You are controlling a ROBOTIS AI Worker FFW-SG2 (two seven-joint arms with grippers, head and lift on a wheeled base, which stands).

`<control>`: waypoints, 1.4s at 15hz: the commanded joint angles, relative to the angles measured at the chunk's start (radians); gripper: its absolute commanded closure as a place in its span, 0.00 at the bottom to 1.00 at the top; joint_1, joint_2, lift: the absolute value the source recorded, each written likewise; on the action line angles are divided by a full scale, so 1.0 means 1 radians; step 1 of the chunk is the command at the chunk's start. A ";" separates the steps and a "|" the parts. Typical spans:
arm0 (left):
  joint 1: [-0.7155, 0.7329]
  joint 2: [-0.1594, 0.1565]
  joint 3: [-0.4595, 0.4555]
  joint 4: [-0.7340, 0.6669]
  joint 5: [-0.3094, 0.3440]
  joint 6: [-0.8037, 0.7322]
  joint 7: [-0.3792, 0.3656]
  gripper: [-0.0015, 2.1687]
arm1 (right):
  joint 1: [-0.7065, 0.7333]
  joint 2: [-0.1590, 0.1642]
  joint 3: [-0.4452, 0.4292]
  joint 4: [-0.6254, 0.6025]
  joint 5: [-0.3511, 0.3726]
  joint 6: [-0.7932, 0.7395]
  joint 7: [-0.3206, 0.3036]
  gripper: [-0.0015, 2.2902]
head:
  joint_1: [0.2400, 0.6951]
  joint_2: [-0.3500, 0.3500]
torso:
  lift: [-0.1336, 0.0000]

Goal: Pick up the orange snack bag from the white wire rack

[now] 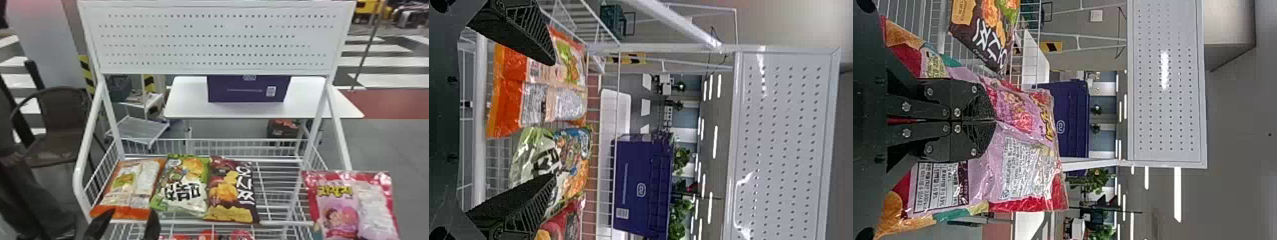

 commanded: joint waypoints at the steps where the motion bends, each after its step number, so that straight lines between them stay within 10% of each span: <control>1: -0.152 -0.023 -0.041 0.147 -0.003 0.021 0.001 0.04 | 0.003 -0.002 -0.001 0.002 0.001 0.000 0.001 0.98 | 0.57 0.50 | 1.00; 14: -0.417 0.003 0.005 0.475 0.026 0.021 -0.017 0.07 | 0.004 -0.008 0.005 0.016 0.001 -0.003 0.007 0.98 | 0.57 0.50 | 1.00; 21: -0.420 0.007 0.019 0.477 0.026 0.095 -0.029 0.34 | -0.005 -0.009 0.008 0.022 0.001 -0.003 0.013 0.98 | 0.57 0.50 | 1.00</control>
